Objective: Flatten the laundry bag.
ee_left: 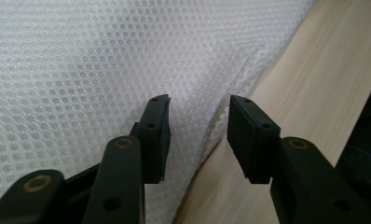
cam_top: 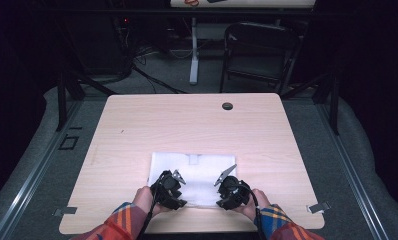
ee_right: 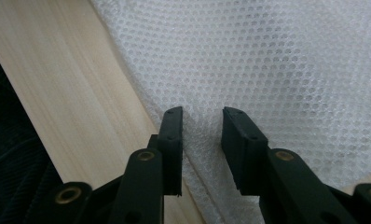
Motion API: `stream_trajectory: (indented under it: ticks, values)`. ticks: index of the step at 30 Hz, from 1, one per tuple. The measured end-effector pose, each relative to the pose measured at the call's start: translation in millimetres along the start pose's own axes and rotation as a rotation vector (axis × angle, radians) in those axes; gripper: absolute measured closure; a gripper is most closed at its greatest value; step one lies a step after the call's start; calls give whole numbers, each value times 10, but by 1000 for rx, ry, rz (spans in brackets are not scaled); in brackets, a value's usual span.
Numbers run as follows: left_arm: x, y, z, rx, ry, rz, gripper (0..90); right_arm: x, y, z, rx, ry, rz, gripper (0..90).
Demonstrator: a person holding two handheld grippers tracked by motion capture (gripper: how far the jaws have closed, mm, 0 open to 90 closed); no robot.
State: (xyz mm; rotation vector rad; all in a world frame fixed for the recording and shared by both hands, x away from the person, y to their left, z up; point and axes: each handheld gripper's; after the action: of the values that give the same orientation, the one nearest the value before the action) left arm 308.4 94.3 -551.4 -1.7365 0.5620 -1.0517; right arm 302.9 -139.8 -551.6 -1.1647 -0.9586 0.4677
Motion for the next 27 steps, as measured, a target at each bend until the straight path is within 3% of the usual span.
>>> stream_trajectory:
  ticks: [7, 18, 21, 27]
  values:
    - [-11, 21, -42, -10, 2, -21, 688, -23, -8, -35, -14, 9, 0, 810]
    - [-3, 45, -99, -38, 22, -38, 707, -94, -72, -49, -8, 34, 31, 888]
    - [7, 27, -106, -38, 45, -41, 648, -100, -124, -44, 0, 32, 18, 891]
    - [58, -55, -138, -4, 29, -123, 449, -104, -276, -74, 21, 54, -60, 892]
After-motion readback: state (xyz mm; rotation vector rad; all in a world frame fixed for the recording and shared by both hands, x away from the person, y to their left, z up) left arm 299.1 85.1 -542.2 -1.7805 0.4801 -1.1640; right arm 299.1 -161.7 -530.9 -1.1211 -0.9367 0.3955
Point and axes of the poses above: each handheld gripper's, and its own axes: y roughly forward along the jaws, x roughly out of its top, z roughly to its left
